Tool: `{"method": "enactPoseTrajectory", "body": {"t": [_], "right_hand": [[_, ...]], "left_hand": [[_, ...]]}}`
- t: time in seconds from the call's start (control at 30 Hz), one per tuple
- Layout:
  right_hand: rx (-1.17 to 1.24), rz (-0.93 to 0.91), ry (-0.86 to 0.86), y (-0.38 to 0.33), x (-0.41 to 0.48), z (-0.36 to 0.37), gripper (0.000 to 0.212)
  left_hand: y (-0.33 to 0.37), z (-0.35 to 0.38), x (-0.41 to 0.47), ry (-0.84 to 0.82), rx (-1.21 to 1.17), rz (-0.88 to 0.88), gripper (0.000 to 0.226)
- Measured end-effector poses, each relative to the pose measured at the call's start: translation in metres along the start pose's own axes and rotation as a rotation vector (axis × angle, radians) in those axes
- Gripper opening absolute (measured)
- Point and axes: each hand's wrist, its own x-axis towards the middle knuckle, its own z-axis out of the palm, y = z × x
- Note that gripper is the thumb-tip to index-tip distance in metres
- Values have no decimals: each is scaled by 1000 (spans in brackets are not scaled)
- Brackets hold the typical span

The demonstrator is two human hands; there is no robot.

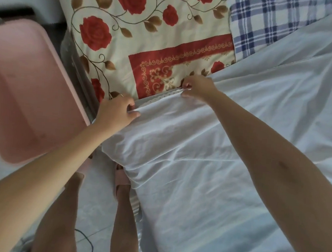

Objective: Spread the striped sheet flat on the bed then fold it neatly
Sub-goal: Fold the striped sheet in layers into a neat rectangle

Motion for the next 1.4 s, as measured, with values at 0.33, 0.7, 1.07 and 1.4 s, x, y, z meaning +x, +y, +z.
{"method": "enactPoseTrajectory", "body": {"t": [0.33,0.7,1.07,1.4], "right_hand": [[-108,75,463,-26,-16,37,43],[186,301,280,17,-320,271,52],[549,881,-84,77,-538,397,61],[572,905,92,109,-621,462,40]], "left_hand": [[13,11,-9,157,56,-127,30],[106,75,-171,-97,159,95,52],[148,189,-325,-587,232,264,50],[189,259,-418,-560,268,348,30]]}}
